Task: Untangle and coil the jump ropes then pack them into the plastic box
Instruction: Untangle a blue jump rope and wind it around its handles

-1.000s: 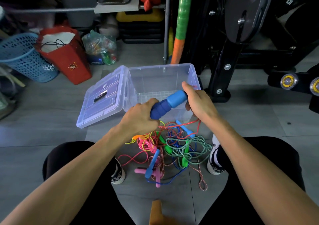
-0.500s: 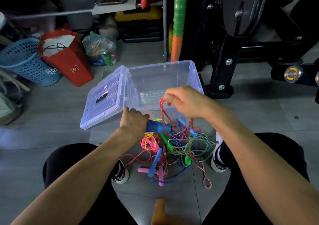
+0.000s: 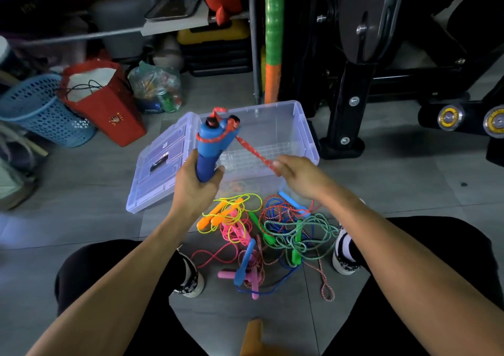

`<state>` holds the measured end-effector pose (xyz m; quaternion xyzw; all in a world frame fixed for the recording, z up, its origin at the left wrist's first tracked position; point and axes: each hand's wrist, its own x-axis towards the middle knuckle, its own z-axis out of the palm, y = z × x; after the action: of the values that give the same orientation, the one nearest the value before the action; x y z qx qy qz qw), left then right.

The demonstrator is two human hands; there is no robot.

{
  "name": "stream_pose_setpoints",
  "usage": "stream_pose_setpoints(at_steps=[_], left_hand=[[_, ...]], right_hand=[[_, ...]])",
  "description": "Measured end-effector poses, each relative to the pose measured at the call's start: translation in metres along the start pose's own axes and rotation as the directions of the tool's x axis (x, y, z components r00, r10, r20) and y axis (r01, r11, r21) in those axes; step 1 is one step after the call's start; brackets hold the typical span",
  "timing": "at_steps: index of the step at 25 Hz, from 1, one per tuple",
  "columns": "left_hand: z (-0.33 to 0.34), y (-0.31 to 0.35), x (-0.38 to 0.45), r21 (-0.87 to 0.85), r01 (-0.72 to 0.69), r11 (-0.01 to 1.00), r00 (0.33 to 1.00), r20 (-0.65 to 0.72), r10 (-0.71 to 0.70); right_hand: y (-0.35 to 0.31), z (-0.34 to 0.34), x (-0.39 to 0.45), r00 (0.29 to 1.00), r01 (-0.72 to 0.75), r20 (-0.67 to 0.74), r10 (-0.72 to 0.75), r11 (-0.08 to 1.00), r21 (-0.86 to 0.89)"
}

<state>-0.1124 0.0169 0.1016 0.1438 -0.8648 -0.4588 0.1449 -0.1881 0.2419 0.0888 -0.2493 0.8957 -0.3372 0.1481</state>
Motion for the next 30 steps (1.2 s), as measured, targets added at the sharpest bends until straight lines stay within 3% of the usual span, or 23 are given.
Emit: stream_pose_setpoints(at_steps=[2,5,8,10,12,13,15,17,19,20,21,22,23,25,27,29,30], left_hand=[[0.000,-0.005,0.005,0.136,0.160,0.978,0.987,-0.052,-0.154],[0.004,-0.005,0.006,0.536,0.154,0.830,0.983,-0.001,-0.181],[0.012,-0.002,0.002,0.900,-0.081,0.429,0.938,0.215,-0.273],[0.015,-0.006,0.003,0.926,-0.328,0.186,0.887,0.370,-0.276],[0.014,-0.013,0.007,0.805,-0.585,0.099,0.787,0.592,-0.173],[0.014,-0.017,0.010,0.712,-0.688,0.144,0.715,0.698,-0.034],[0.007,-0.019,0.016,0.495,-0.791,0.360,0.601,0.742,0.298],[-0.001,-0.017,0.018,0.235,-0.742,0.628,0.600,0.650,0.466],[-0.006,-0.007,0.011,0.053,-0.491,0.869,0.752,0.530,0.392],[-0.006,0.001,0.007,-0.004,-0.270,0.963,0.846,0.476,0.239],[-0.005,0.007,0.005,-0.071,0.002,0.997,0.895,0.446,0.030],[-0.005,0.010,0.005,-0.128,0.241,0.962,0.894,0.414,-0.168],[-0.004,0.009,0.007,-0.129,0.391,0.911,0.870,0.374,-0.321],[-0.002,0.005,0.012,0.090,0.464,0.881,0.837,0.279,-0.470],[-0.001,0.003,0.010,0.499,0.319,0.806,0.858,0.208,-0.469],[0.001,0.005,0.001,0.792,0.052,0.608,0.900,0.226,-0.372],[0.003,0.006,-0.003,0.854,-0.093,0.512,0.895,0.297,-0.332]], right_hand=[[-0.017,0.009,-0.009,0.996,0.052,0.082,-0.042,0.991,-0.123],[-0.045,0.011,-0.023,0.965,0.235,0.199,-0.171,0.902,-0.362],[-0.065,0.000,-0.032,0.940,0.314,0.265,-0.214,0.847,-0.429],[-0.066,-0.011,-0.027,0.947,0.293,0.238,-0.214,0.878,-0.379],[-0.057,-0.021,-0.015,0.969,0.232,0.147,-0.197,0.932,-0.278],[-0.048,-0.026,-0.010,0.981,0.188,0.082,-0.175,0.963,-0.194],[-0.026,-0.032,-0.002,0.992,0.116,-0.039,-0.116,0.993,-0.022],[-0.006,-0.035,0.000,0.994,0.065,-0.089,-0.060,0.996,0.063],[0.003,-0.026,-0.004,0.998,0.031,-0.055,-0.023,0.990,0.139],[0.003,-0.019,-0.007,1.000,0.021,-0.024,-0.017,0.986,0.163],[0.001,-0.011,-0.009,1.000,0.014,0.012,-0.016,0.988,0.155],[-0.004,-0.003,-0.011,0.999,0.014,0.049,-0.020,0.992,0.128],[-0.010,0.003,-0.013,0.996,0.015,0.087,-0.022,0.996,0.085],[-0.023,0.007,-0.016,0.987,0.048,0.151,-0.045,0.999,-0.018],[-0.037,0.006,-0.021,0.976,0.124,0.194,-0.098,0.984,-0.126],[-0.051,0.000,-0.025,0.968,0.179,0.199,-0.152,0.975,-0.128],[-0.054,-0.004,-0.024,0.970,0.190,0.171,-0.173,0.978,-0.090]])
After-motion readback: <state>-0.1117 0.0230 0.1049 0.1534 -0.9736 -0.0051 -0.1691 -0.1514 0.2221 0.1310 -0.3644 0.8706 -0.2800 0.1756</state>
